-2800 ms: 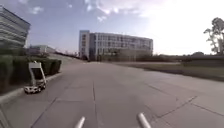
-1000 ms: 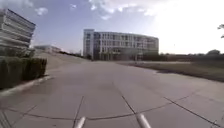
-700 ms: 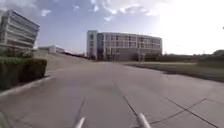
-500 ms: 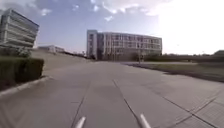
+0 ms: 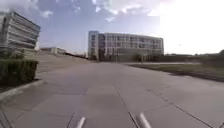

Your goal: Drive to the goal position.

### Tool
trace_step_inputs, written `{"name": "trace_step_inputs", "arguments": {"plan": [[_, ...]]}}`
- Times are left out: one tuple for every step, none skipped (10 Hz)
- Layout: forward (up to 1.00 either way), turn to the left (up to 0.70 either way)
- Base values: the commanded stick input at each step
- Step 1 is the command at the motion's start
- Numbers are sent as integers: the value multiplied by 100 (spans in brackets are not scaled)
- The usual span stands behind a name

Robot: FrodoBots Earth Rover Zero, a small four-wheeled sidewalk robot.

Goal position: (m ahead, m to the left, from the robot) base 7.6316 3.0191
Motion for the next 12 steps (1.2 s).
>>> {"name": "trace_step_inputs", "arguments": {"plan": [[70,0],[70,0],[70,0],[70,0],[70,0],[70,0],[70,0],[70,0],[70,0],[70,0],[70,0],[70,0]]}}
